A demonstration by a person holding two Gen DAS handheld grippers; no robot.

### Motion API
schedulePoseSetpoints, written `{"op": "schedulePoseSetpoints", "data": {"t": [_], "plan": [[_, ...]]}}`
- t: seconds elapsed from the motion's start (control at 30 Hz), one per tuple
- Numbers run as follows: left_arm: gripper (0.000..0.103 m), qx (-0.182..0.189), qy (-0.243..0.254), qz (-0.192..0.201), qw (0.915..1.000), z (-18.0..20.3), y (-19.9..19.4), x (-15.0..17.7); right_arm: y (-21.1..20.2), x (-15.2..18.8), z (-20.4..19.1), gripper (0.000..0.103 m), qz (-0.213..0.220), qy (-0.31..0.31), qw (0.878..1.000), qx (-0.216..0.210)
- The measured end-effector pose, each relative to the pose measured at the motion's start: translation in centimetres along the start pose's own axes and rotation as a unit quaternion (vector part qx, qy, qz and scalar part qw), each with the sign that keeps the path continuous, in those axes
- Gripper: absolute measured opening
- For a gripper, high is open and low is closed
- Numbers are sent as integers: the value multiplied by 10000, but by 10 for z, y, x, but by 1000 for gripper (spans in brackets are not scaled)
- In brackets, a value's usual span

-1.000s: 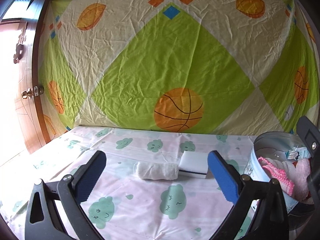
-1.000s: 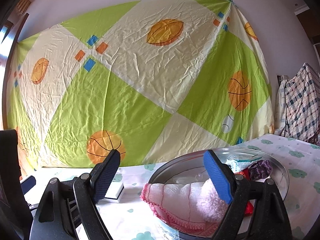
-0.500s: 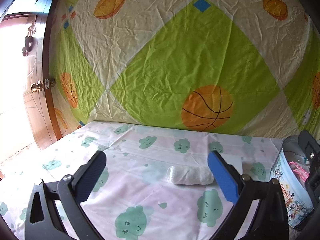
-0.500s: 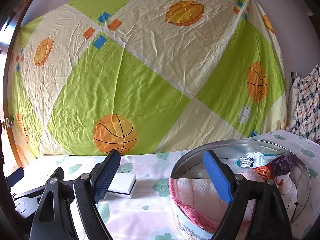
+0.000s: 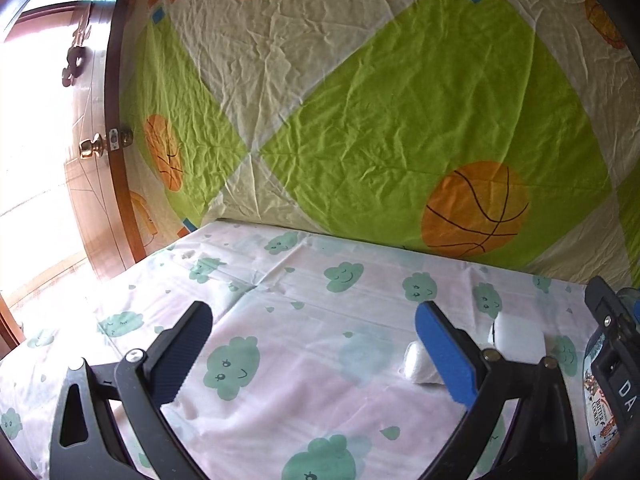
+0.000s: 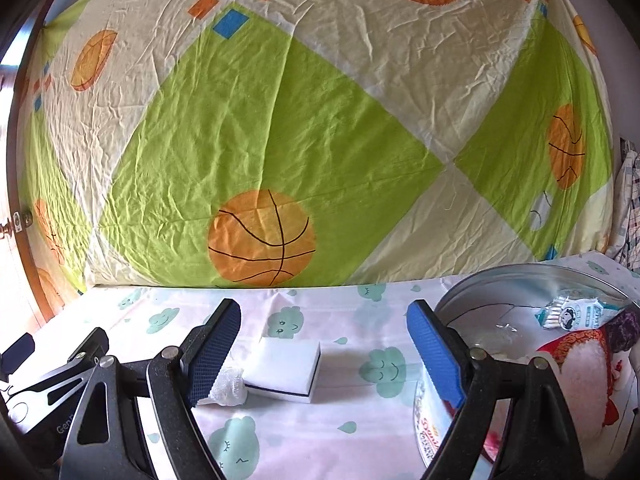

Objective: Organize soft objects
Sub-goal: 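Grasp the white-and-black sponge with the right tool while the left grasps the rolled white towel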

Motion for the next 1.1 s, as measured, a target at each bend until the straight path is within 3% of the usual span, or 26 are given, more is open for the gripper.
{"op": "schedulePoseSetpoints", "data": {"t": [0.17,0.33,0.47,0.63,0.73,0.77,0.9,0.97,1.0,1.1], "plan": [[103,-67,-63,-283,9996,-8,17,4,24,8,-12,87,-411,-34,9991,-51],[103,-106,-120,-560,9983,-13,31,9,59,28,-15,87,-1254,-27,9920,-115],[103,-83,-161,-875,9960,-14,43,17,76,35,-15,83,-1611,129,9868,-126],[103,-16,-73,-1070,9942,-10,49,21,104,58,-11,74,-2376,350,9707,-33],[103,-66,64,-1122,9936,-10,50,22,112,65,-14,73,-2593,517,9642,-194],[103,-96,107,-1137,9934,-10,50,22,112,65,-16,71,-2617,490,9636,-238],[103,-96,177,-1198,9926,-10,51,23,109,69,-33,47,-2699,403,9594,-709],[103,-124,169,-1200,9926,-12,51,22,109,70,-36,41,-2729,364,9585,-741],[103,-142,162,-1204,9925,-12,51,22,110,70,-35,28,-2740,382,9583,-716],[103,-170,143,-1247,9920,-13,52,24,111,69,-37,27,-2760,597,9534,-1064]]}}
Point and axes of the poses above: each gripper's, at about its wrist camera, not at the fingertips, and y roughly the way its jaws point, z to its right, x to its underside, the point moved 10 cm from there along y, roughly the way its jaws point, and after that the axes turned 3 degrees about y, right-handed, at the moved point
